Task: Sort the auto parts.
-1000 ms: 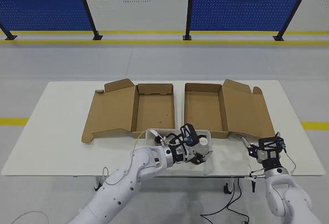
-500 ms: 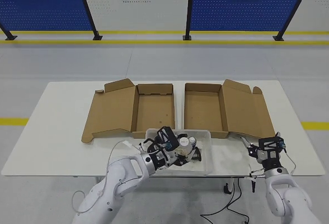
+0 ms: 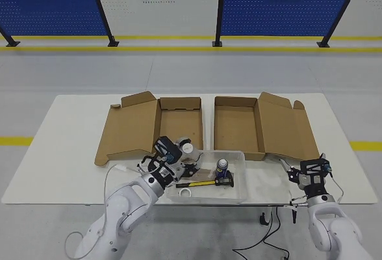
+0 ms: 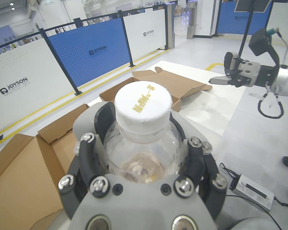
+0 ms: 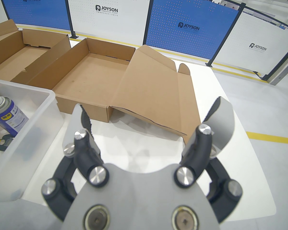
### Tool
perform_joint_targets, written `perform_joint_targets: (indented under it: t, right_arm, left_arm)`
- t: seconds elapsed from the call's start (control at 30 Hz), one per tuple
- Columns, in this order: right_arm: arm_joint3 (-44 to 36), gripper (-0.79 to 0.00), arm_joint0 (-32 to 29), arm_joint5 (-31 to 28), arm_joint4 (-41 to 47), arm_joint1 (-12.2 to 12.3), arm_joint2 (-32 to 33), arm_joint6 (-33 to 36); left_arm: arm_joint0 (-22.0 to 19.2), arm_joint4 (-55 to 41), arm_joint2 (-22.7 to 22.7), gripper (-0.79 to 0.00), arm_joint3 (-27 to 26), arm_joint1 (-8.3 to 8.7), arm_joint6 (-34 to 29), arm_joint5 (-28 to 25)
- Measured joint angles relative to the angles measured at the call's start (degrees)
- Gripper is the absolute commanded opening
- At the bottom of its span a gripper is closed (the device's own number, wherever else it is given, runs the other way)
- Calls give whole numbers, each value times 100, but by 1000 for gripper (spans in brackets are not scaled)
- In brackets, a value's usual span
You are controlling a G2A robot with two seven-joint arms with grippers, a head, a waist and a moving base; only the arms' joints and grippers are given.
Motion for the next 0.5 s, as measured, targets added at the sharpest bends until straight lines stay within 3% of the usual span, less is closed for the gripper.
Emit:
perform_joint_targets:
  t: [0.23, 0.5]
  right_arm:
    - [0, 0, 0, 0, 0, 0, 0, 0]
    - [0, 0, 0, 0, 0, 0, 0, 0]
  left_arm:
    - [-613, -70, 33, -785, 286, -35, -427, 200]
    - [-1517, -250, 184, -785, 1122, -125, -670, 549]
